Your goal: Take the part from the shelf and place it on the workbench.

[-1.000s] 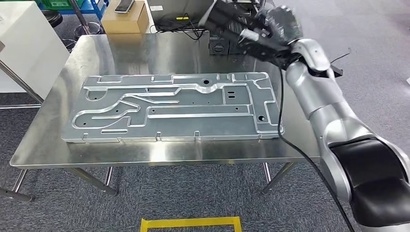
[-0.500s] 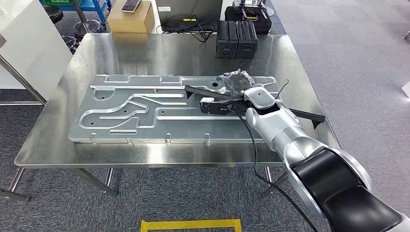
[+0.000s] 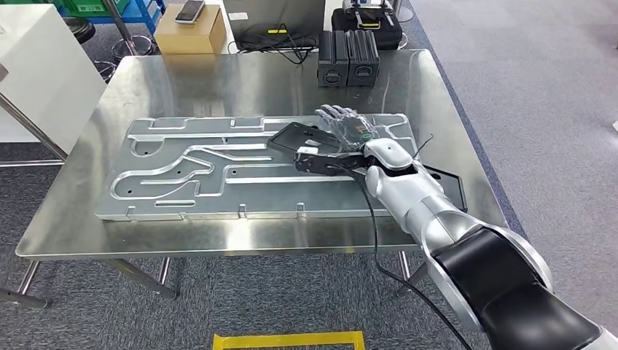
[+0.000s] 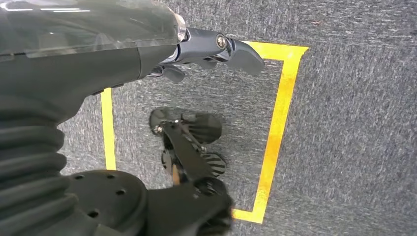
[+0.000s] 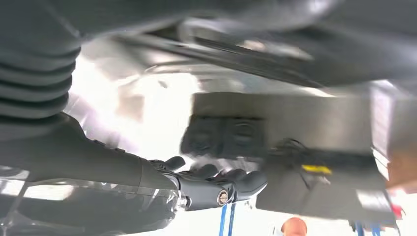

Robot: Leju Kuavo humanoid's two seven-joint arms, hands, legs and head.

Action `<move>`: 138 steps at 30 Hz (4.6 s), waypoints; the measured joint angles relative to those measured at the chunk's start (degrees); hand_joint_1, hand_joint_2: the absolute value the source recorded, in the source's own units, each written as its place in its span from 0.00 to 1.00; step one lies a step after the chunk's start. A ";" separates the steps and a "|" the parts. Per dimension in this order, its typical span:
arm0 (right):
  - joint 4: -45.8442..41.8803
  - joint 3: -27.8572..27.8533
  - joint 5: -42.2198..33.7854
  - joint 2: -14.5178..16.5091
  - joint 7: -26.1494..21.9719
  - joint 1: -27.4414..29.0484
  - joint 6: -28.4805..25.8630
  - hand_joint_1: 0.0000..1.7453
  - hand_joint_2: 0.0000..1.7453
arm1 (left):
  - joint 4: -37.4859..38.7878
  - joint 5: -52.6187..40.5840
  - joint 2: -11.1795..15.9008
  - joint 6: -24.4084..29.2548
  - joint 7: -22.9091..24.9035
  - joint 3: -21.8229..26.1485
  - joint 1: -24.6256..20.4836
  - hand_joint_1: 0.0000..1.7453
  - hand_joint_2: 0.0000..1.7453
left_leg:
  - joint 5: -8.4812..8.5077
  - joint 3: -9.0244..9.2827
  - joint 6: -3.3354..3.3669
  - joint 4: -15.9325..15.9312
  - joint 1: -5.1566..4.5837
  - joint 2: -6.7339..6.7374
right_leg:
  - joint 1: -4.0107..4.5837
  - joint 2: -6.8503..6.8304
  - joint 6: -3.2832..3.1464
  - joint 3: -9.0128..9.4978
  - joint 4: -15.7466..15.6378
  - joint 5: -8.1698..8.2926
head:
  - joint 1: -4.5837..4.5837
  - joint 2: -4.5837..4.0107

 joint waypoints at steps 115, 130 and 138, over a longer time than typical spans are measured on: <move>5.88 -106.88 1.33 3.08 16.91 59.83 14.87 0.00 0.00 | 0.30 3.52 -2.60 1.42 3.24 3.32 3.30 0.00 0.00 | 8.24 8.03 1.77 -16.67 -0.77 5.21 | -0.54 -1.64 3.19 10.27 -2.01 -7.55 | -0.01 0.00; 5.85 -106.88 1.85 1.04 16.24 60.64 15.61 0.00 0.00 | 0.39 2.70 -3.54 1.54 3.09 3.26 3.58 0.00 0.00 | -0.28 19.34 1.93 -19.62 -0.68 0.87 | 0.45 -0.32 1.60 -1.30 -0.09 1.83 | -0.01 0.00; 6.28 -106.87 2.12 1.48 15.35 60.79 15.89 0.00 0.00 | 0.39 2.21 -3.33 2.02 2.71 3.23 3.66 0.00 0.00 | 4.90 13.61 3.72 -19.71 -0.86 1.59 | -0.55 0.06 3.44 -5.30 16.28 -9.64 | 0.01 0.00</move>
